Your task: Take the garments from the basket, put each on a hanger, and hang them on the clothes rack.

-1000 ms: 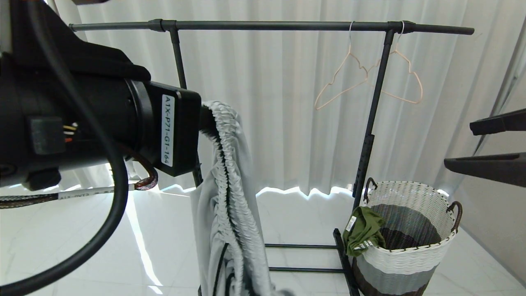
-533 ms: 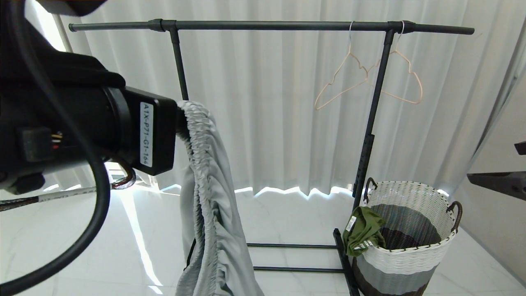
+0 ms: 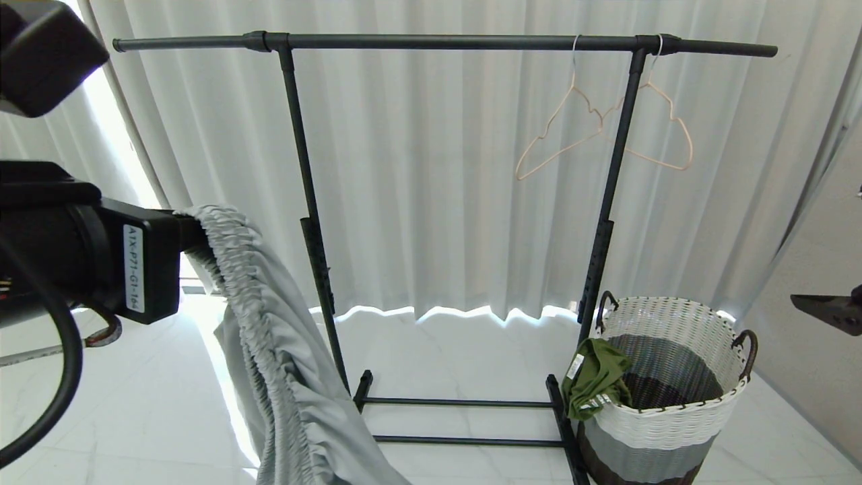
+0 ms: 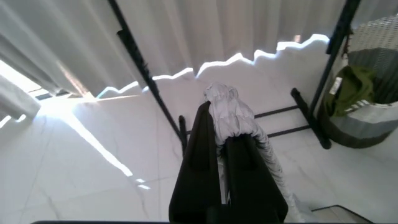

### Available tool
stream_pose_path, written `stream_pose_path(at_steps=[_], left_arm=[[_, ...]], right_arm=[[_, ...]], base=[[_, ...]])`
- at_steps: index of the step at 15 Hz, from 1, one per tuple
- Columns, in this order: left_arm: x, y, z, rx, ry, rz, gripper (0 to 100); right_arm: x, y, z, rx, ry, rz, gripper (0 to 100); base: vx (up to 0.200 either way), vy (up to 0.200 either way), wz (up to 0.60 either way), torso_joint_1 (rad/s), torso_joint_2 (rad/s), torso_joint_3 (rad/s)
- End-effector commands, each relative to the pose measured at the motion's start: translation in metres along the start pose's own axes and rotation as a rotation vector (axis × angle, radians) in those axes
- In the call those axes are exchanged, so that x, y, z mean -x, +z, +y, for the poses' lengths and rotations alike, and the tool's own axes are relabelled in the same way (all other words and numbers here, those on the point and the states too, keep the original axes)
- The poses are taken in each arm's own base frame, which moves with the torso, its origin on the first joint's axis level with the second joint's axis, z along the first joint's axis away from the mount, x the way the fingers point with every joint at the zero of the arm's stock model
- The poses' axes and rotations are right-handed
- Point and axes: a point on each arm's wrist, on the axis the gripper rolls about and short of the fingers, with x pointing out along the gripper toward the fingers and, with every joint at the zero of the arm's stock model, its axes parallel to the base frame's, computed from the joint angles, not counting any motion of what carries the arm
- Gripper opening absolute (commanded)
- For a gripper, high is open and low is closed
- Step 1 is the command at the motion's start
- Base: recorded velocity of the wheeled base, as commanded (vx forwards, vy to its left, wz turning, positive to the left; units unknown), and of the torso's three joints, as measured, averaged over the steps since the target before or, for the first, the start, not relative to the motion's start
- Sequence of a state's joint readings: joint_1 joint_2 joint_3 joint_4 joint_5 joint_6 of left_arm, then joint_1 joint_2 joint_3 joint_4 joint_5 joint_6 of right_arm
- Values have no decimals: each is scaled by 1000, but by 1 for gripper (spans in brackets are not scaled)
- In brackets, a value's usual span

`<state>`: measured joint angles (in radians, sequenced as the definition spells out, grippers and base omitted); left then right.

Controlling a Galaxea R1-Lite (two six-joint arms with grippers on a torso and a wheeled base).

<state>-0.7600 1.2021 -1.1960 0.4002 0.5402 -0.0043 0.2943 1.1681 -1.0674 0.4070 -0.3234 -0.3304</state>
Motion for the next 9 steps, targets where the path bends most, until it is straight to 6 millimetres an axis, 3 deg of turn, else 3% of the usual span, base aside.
stream_pose_path(at_steps=[1,6,9], left_arm=[[7,-7,9,15,26,-2,0],[7,-21,14,10,55,29,0],[10,-24,17,15,62,28,0]], right_arm=[[-5,-11,5,19,-8,-1,100],[-19,-18,12,-23,-32,-99,100],[-19,-18,11,-109,-33,-97,100]], base=[[0,0,0,0,0,0],[0,0,0,0,0,0],[0,0,0,85,-261,-178]])
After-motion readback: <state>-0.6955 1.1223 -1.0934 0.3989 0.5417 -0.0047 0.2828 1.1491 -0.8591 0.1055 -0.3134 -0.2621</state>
